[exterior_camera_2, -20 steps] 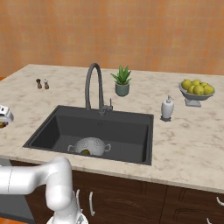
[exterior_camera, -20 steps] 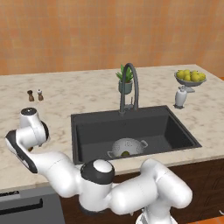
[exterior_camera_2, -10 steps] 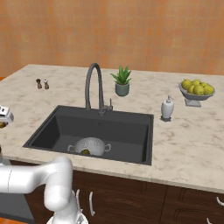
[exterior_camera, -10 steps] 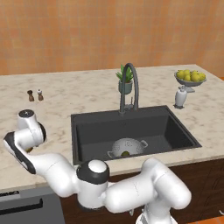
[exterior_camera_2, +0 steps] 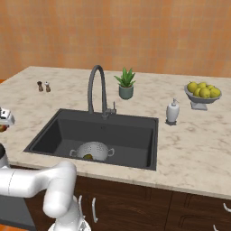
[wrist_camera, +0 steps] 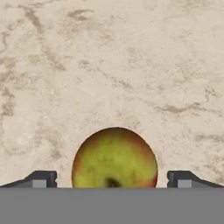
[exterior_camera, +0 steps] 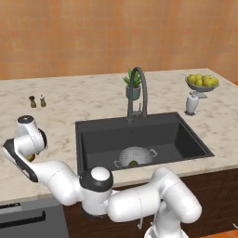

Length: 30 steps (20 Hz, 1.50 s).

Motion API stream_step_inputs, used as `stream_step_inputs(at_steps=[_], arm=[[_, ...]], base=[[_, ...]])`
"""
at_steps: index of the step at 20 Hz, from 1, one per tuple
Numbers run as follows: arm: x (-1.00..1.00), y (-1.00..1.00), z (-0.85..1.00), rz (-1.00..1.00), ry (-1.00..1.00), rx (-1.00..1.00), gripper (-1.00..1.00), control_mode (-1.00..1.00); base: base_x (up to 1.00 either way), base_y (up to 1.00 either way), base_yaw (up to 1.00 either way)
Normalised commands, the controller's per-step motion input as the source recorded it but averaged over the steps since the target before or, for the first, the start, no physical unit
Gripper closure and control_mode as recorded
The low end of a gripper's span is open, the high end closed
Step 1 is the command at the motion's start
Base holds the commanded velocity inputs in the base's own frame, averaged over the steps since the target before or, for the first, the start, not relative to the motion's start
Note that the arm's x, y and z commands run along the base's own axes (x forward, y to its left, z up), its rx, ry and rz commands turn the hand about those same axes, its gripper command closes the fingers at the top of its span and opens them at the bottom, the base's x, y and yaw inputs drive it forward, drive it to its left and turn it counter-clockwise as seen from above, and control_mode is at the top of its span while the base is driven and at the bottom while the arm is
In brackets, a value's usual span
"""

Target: Put the colander in the sink, put the mango, apple in the colander, and turn on the sink faucet and pour water over the colander.

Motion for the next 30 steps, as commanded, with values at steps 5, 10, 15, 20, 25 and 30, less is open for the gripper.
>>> stream_step_inputs(at_steps=[5, 10, 15, 20, 25, 30], arm=[[0.01, 0.0, -0.29, 0.0, 0.0, 0.0, -1.0, -1.0], [0.0, 0.0, -0.25, 0.0, 0.0, 0.0, -1.0, -1.0], [0.0, 0.0, -0.01, 0.0, 0.0, 0.0, -1.0, -1.0], [0.0, 0.0, 0.0, 0.0, 0.0, 0.0, 1.0, -1.0], [0.0, 0.0, 0.0, 0.0, 0.0, 0.0, 1.0, -1.0], [0.0, 0.0, 0.0, 0.0, 0.0, 0.0, 1.0, -1.0]], base=[[0.0, 0.0, 0.0], [0.0, 0.0, 0.0], [0.0, 0.0, 0.0], [0.0, 0.0, 0.0], [0.0, 0.0, 0.0], [0.0, 0.0, 0.0]])
